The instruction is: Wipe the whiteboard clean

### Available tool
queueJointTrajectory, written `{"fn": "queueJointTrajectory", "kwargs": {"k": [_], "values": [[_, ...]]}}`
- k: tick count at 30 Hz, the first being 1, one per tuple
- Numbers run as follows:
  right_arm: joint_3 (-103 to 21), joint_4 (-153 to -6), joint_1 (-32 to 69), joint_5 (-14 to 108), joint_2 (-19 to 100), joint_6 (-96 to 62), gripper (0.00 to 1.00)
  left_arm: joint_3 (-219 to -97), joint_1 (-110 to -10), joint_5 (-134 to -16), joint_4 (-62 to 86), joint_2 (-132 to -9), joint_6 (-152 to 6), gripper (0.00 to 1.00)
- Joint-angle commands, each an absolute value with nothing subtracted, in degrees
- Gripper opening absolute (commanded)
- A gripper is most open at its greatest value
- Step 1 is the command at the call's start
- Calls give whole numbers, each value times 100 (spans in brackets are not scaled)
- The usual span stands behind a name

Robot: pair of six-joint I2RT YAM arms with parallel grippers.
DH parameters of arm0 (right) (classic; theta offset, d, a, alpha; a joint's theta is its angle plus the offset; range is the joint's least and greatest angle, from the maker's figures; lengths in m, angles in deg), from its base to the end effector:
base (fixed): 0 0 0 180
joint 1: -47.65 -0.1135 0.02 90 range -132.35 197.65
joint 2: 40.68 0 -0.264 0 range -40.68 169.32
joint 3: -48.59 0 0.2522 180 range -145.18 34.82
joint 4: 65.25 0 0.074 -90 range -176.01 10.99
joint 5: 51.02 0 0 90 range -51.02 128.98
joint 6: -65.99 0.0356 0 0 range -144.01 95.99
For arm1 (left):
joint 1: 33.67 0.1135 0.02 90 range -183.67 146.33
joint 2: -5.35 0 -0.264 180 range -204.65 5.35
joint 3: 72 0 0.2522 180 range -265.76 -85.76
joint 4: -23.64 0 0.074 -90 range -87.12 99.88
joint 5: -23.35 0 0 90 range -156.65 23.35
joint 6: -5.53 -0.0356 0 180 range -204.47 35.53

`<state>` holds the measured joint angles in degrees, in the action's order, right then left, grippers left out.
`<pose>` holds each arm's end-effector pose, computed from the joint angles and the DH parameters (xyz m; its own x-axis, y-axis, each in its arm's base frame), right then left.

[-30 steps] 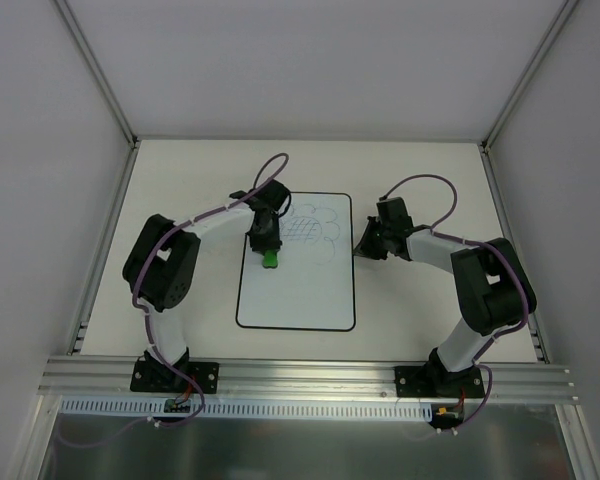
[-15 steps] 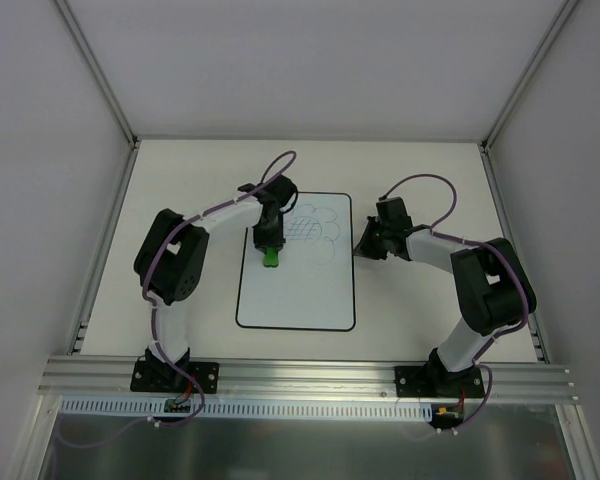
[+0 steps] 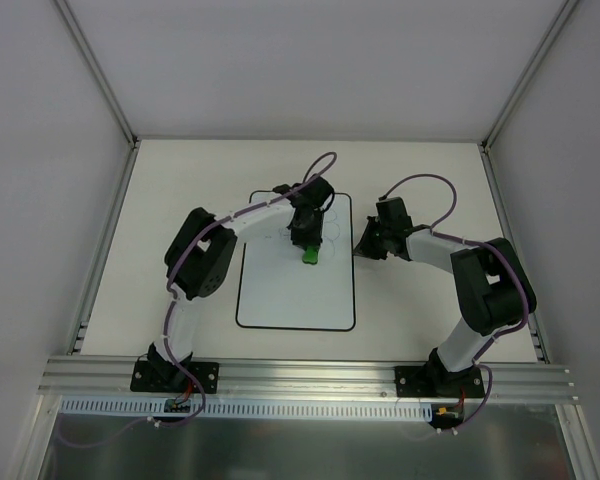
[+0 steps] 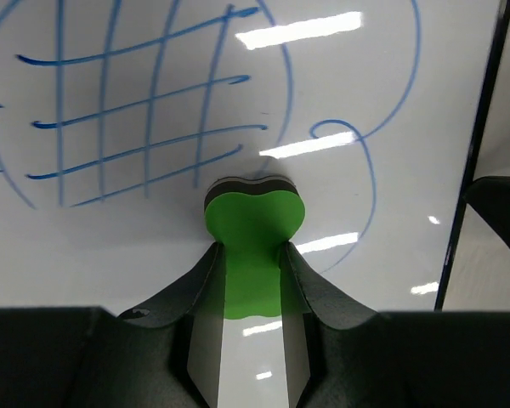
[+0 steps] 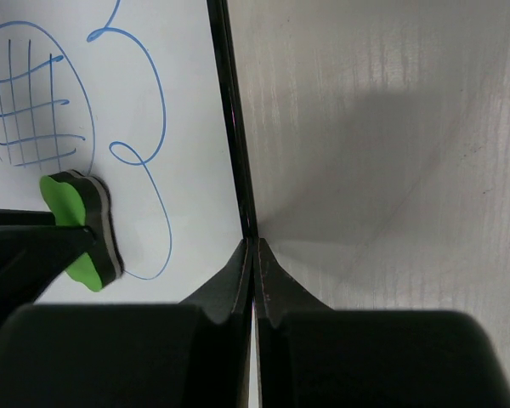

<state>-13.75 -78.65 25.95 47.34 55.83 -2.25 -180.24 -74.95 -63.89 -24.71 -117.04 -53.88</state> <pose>0.3068 0.1277 0.1535 -0.8063 0.0739 -0.5868 -0.1702 0.9212 0.3498 0.3442 -0.2999 0.1776 -0.9007 0.1143 -0.4192 0.2137 0.9566 -0.1982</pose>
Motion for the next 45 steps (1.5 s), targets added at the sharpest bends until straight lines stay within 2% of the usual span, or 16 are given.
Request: {"fn": "queueJointTrajectory", "kwargs": {"k": [1, 10, 15, 20, 27, 34, 45], "values": [[-1290, -8454, 2567, 4346, 5785, -459, 1, -17392, -6796, -6200, -2844, -11621, -5344, 0], [-1316, -8454, 2559, 4399, 5794, -476, 1, -17172, -5601, -5988, -2941, -11365, -5783, 0], [-1351, -8454, 2567, 4408, 5829, -485, 1, -17522, -5529, -6128, -3055, -11707, -5889, 0], [-1378, -8454, 2559, 4426, 5864, -494, 1, -18041, -5985, -6295, -3152, -12059, -5942, 0], [-1387, -8507, 2559, 4408, 5873, -503, 1, -19394, -6987, -6428, -3573, -12877, -6082, 0], [-1404, -8507, 2559, 4408, 5881, -512, 1, -19238, -7226, -6227, -3697, -12913, -6021, 0], [-1404, -8507, 2567, 4417, 5873, -529, 1, -18525, -5644, -5962, -3688, -12139, -5810, 0]]}}
